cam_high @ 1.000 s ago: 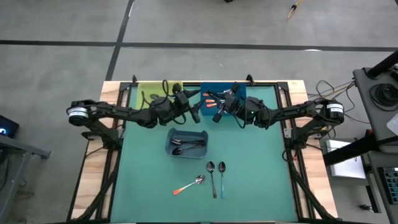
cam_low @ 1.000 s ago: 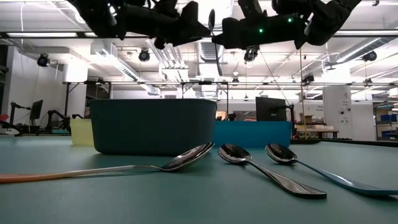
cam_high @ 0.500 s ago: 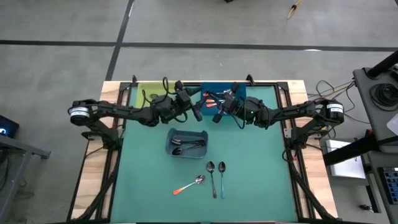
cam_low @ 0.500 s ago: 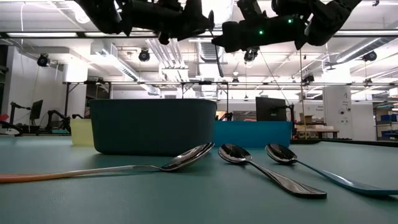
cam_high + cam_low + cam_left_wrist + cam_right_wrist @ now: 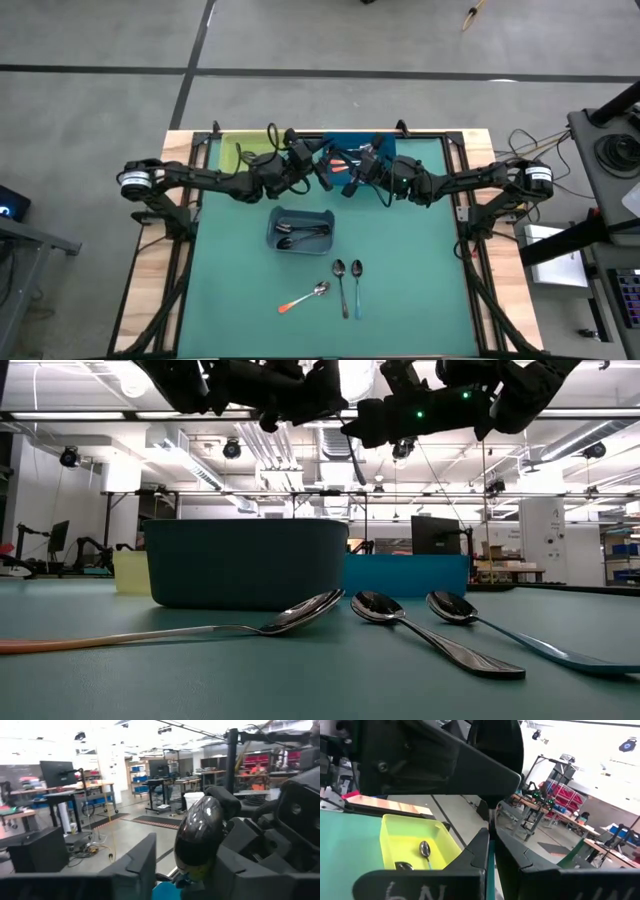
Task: Sort silverware by color (type)
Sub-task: Put the blue spoon into the green bin
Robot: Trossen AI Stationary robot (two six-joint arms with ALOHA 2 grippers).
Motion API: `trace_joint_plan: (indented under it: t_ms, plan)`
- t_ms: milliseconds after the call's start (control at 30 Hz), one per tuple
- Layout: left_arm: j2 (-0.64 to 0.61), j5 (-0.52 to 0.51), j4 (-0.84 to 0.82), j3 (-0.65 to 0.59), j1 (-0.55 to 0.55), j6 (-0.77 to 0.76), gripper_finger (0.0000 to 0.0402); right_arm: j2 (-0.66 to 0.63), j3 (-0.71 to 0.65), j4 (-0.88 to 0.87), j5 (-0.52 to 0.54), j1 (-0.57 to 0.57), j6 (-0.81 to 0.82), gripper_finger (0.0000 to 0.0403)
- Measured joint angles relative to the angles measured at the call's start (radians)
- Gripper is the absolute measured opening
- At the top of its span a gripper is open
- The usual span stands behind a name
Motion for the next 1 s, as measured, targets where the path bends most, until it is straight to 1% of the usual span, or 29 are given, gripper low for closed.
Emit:
trace_joint_plan:
  t_ms: [100,167,233,500,600,900,1000]
  plan:
    - [-0.001,-0.049,-0.002,0.0,0.0,-0.031,0.0067,0.0,0.0,0.001,0.004,0.0,-0.001,0.0013]
    - [-0.001,-0.054,-0.002,-0.002,0.0,-0.042,0.003,0.0,0.0,0.001,0.004,0.0,-0.003,0.0013]
    - [-0.001,-0.056,-0.003,-0.003,-0.001,-0.058,0.001,0.0,0.0,0.0,0.004,0.0,-0.003,0.0013]
    - [-0.002,-0.062,-0.002,-0.003,-0.001,-0.079,0.0004,0.0,0.0,0.001,0.002,0.0,0.004,0.0013]
    - [-0.002,-0.063,-0.002,-0.002,-0.003,-0.086,0.0003,0.0,0.0,0.001,0.0,0.0,0.013,0.0022]
    - [-0.003,-0.071,0.0,-0.002,-0.002,-0.101,0.0002,0.0,0.0,0.001,-0.004,0.0,0.031,0.0112]
    - [-0.009,-0.07,-0.002,-0.002,-0.002,-0.1,0.0001,-0.005,0.0,0.0,-0.004,0.0,0.031,0.013]
